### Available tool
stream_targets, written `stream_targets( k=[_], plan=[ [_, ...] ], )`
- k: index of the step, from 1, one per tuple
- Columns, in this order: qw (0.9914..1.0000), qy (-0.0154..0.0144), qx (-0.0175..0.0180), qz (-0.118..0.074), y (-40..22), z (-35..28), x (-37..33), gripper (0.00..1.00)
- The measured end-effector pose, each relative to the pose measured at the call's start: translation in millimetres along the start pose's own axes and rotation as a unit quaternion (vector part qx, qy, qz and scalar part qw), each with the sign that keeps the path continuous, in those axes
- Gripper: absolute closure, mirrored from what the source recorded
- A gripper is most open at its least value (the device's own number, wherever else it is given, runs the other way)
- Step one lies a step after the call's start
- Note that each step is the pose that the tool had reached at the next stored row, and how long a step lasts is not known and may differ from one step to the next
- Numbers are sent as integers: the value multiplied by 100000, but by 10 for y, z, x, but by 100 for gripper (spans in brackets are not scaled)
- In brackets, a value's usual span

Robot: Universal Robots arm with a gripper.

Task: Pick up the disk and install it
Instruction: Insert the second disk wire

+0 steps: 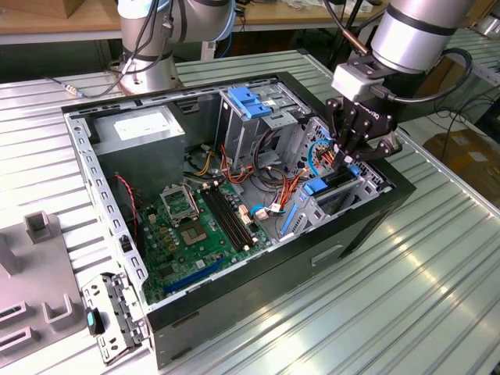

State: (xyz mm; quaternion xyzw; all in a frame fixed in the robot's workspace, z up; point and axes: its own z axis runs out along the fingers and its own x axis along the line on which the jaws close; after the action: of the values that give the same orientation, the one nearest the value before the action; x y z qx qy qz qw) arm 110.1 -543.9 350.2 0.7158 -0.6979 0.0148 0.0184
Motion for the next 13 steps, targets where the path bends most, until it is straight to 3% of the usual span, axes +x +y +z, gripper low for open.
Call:
stream_targets(
  k=[13],
  plan=[
    [100000,21,13,-3,11,-2,-1,89]
  ],
)
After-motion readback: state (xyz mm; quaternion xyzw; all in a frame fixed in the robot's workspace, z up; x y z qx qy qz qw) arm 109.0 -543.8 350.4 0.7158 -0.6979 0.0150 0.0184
